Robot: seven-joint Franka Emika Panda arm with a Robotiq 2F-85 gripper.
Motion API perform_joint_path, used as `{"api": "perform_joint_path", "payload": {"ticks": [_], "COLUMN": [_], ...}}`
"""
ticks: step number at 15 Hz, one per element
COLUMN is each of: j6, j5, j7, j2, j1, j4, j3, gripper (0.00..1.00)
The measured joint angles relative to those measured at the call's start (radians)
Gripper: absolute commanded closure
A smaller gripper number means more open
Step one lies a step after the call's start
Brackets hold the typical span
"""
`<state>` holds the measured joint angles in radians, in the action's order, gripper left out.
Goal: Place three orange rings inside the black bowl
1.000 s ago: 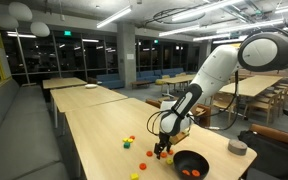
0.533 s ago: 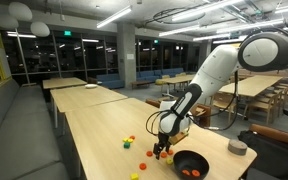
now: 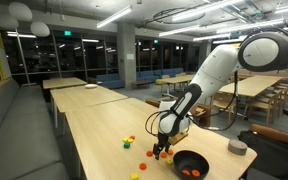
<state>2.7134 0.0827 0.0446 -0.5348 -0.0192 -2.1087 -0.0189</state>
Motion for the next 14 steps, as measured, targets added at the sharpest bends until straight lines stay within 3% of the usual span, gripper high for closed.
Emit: {"api": "perform_joint_path", "payload": {"ticks": [14], "j6": [-0.016], "j5": [0.0], "j7": [0.0], "j2": [-0.014], "j1": [0.0], "j4": [0.007], "j3": [0.007], "gripper": [0.0]}}
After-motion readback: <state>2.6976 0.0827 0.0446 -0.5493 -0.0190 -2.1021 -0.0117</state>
